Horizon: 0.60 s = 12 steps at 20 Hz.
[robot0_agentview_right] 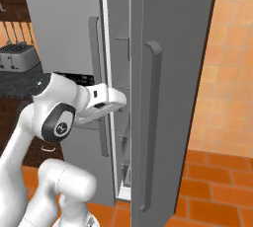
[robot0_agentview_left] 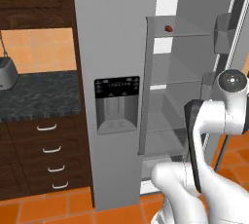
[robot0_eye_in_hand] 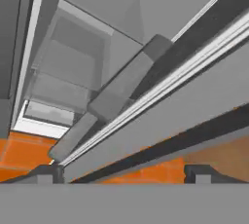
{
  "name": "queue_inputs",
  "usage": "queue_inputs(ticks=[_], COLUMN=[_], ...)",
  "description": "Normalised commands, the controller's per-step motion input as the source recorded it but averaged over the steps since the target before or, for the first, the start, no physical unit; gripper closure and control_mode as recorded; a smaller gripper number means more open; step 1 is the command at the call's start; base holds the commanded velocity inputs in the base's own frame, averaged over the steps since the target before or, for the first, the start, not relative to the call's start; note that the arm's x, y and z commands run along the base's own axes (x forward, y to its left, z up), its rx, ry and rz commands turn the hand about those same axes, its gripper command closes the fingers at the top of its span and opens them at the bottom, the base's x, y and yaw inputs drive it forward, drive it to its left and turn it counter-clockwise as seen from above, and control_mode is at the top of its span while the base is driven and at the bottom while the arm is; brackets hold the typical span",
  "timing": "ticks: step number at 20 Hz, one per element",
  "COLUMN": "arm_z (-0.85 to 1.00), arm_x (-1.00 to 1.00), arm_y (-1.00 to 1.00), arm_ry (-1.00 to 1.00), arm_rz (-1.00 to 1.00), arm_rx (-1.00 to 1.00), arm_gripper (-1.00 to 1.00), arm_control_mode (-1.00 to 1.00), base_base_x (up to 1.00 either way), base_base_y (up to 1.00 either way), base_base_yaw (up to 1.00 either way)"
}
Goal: Take the strawberry from the fridge and place it on top of the pancake, located on the dining counter.
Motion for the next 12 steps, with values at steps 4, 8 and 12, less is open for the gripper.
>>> queue_inputs(ticks=[4,8,12], arm_z=[-0.03,0.04,0.28], arm_x=[0.81,0.93,0.55], arm_y=[0.21,-0.13,-0.48], arm_ry=[0.53,0.59,0.58], arm_rz=[0.00,0.01,0.00], arm_rx=[-0.45,-0.43,-0.32], arm_gripper=[-1.00,-1.00,-1.00], arm_control_mode=[-1.00,-1.00,-1.00], base_base_x=[0.00,0.00,0.00], base_base_y=[0.00,0.00,0.00], base_base_yaw=[0.00,0.00,0.00])
